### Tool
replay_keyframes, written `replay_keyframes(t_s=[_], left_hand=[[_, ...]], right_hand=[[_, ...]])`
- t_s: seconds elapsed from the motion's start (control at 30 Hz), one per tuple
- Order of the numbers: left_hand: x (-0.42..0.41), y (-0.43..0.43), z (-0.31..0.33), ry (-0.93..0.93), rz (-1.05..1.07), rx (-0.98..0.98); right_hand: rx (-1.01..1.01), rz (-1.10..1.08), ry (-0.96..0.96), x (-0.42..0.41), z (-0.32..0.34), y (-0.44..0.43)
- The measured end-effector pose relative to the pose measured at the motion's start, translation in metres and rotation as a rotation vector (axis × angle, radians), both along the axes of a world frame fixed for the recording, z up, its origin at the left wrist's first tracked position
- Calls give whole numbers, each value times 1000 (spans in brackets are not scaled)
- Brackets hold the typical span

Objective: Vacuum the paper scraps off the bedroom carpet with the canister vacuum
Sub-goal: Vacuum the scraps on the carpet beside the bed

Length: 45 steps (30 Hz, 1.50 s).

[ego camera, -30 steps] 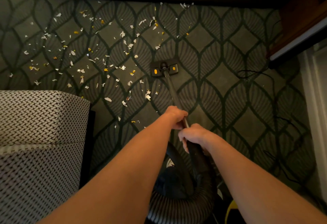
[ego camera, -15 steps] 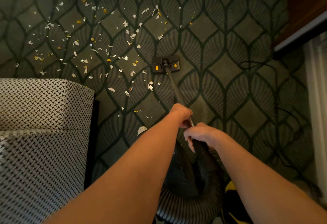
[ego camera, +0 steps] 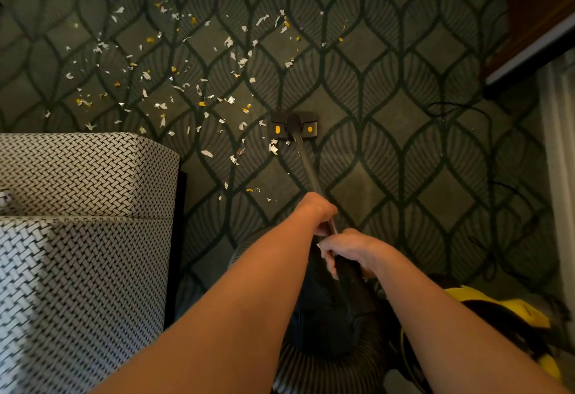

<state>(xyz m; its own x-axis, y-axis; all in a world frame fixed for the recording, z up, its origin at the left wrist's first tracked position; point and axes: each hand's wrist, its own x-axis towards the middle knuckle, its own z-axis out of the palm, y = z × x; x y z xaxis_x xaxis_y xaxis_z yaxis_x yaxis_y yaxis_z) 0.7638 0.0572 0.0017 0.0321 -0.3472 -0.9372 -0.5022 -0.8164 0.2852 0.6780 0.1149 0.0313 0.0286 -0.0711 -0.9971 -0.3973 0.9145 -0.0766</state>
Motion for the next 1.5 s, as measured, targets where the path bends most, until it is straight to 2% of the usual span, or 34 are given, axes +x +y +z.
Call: replay_keyframes(t_s=[0.23,0.73,1.0,1.27,1.5], left_hand=[[43,16,9,-23,-138,10],[118,72,6,8,-243,24],[112,95,12,2,-243,61],[79,116,21,13,-210,140],[58,133,12,97,-71,54]], right_hand=[[39,-131,-51,46,10,22],[33,-206,-61,126,14,86],[31,-134,-3,121,25,106],[44,-8,3,81,33,119],[-87,-32,63,57,32,135]])
